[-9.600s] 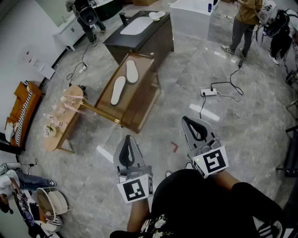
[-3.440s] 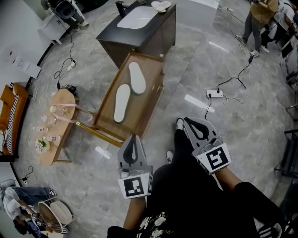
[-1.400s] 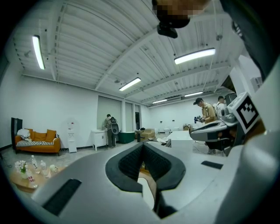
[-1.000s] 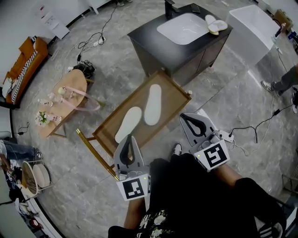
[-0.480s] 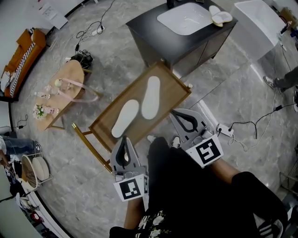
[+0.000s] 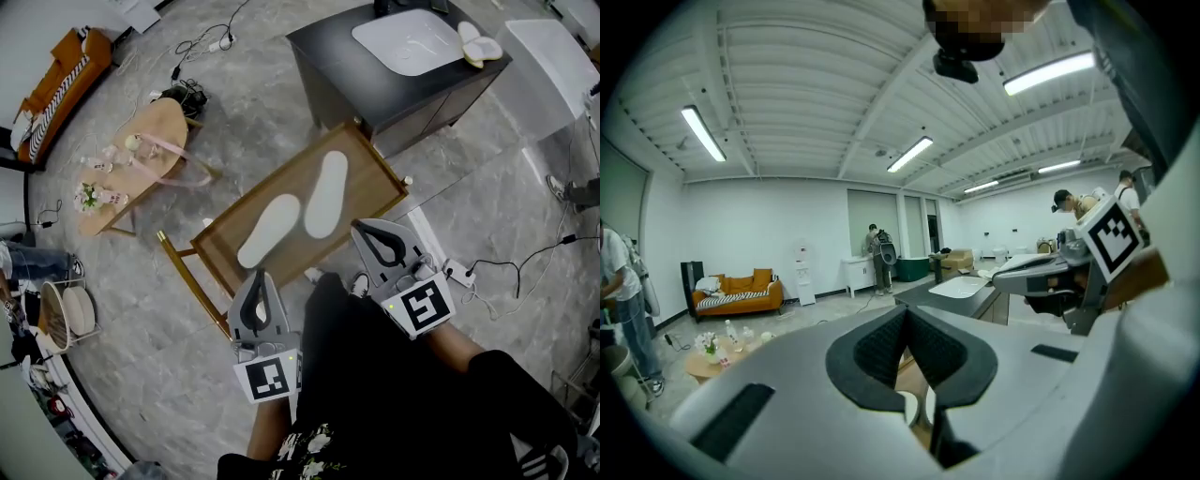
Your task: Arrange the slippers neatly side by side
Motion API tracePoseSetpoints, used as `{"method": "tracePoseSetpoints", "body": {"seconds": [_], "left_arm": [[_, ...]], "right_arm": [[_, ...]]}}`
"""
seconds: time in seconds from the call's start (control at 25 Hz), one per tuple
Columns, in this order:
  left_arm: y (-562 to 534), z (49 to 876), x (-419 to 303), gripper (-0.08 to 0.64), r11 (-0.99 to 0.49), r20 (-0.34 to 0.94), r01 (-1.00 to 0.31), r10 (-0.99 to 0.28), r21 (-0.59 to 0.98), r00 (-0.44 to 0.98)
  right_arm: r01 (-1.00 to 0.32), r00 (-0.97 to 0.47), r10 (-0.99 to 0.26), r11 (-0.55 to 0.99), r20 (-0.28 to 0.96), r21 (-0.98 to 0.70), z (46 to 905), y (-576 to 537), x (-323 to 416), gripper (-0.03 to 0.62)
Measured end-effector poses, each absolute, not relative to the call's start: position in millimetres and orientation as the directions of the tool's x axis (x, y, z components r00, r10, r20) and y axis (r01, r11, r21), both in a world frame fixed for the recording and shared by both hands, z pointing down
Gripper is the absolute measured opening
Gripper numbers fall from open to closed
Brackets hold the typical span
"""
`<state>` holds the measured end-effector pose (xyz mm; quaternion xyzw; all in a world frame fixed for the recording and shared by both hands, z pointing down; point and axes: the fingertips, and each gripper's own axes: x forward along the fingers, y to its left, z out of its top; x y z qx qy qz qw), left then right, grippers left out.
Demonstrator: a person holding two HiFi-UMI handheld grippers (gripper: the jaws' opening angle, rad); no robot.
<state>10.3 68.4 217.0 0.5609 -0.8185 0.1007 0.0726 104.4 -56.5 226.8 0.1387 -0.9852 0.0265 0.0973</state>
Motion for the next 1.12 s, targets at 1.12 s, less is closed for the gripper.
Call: {"method": "tracePoseSetpoints", "body": {"seconds": [1.12], "left_arm": [[70,232,-116,0.000,0.465,0.255,-0.884,-0.851,-0.037,-0.458]], "right_arm": [[-0.119,-0.967,-0.117,0.993,0.227,0.004,221,-60,-30,-0.003]]}}
